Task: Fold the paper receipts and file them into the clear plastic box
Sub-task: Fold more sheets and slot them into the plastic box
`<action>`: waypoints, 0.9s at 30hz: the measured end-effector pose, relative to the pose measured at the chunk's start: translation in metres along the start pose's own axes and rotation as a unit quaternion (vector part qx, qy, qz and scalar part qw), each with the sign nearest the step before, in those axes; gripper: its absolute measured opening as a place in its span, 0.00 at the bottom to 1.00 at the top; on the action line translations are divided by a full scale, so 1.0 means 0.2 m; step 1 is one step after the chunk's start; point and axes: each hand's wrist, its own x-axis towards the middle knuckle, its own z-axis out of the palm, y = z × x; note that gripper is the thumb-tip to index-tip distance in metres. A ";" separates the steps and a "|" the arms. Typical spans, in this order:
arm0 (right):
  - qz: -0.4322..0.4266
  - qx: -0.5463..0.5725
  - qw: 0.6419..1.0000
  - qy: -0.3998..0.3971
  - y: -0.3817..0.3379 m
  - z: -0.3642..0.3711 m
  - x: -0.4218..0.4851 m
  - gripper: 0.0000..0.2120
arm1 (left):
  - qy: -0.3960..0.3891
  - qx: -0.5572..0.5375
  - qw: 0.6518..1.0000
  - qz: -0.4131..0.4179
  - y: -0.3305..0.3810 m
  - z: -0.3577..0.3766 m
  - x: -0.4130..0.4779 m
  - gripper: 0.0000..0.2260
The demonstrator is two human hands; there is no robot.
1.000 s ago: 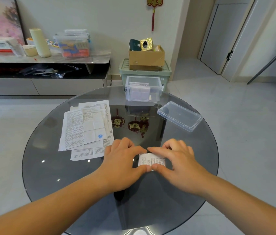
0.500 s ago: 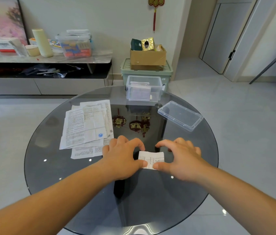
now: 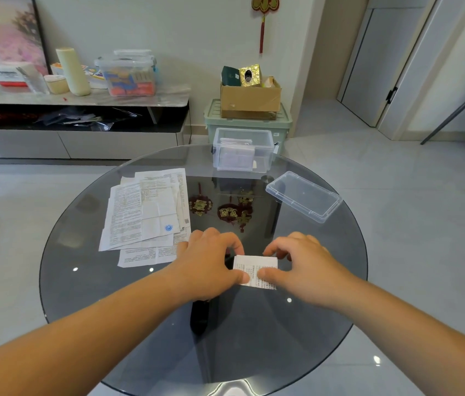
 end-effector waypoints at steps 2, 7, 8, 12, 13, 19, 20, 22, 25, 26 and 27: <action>-0.013 -0.023 1.000 -0.014 -0.03 -0.01 0.01 0.12 | -0.005 -0.014 1.000 0.017 0.01 -0.02 0.01 0.14; -0.005 -0.008 0.998 -0.055 -0.06 -0.05 0.05 0.17 | -0.023 -0.060 0.996 0.055 0.03 -0.02 0.00 0.16; -0.005 0.002 0.998 -0.059 -0.06 -0.05 0.05 0.18 | -0.022 -0.070 0.996 0.056 0.02 -0.03 0.00 0.17; -0.037 0.078 0.995 -0.056 -0.05 -0.06 0.08 0.10 | -0.020 -0.111 0.992 0.063 -0.02 -0.03 0.01 0.15; -0.047 0.094 0.993 -0.043 -0.04 -0.06 0.09 0.07 | -0.011 -0.117 0.990 0.072 -0.03 -0.05 0.02 0.10; -0.101 0.088 0.991 0.026 -0.09 -0.20 0.24 0.06 | 0.075 -0.105 0.985 0.110 -0.02 -0.27 0.17 0.05; -0.111 0.073 0.990 0.040 -0.11 -0.23 0.27 0.05 | 0.090 -0.095 0.984 0.117 -0.01 -0.31 0.22 0.05; -0.135 0.043 0.987 0.080 -0.13 -0.30 0.38 0.04 | 0.124 -0.062 0.981 0.134 0.00 -0.38 0.34 0.05; -0.151 0.007 0.978 0.144 -0.15 -0.43 0.62 0.04 | 0.166 -0.005 0.973 0.160 -0.03 -0.48 0.61 0.09; -0.146 0.018 0.975 0.167 -0.14 -0.46 0.71 0.05 | 0.168 0.016 0.973 0.159 -0.04 -0.51 0.69 0.16; -0.138 0.037 0.970 0.194 -0.13 -0.50 0.81 0.06 | 0.166 0.046 0.973 0.155 -0.06 -0.54 0.78 0.23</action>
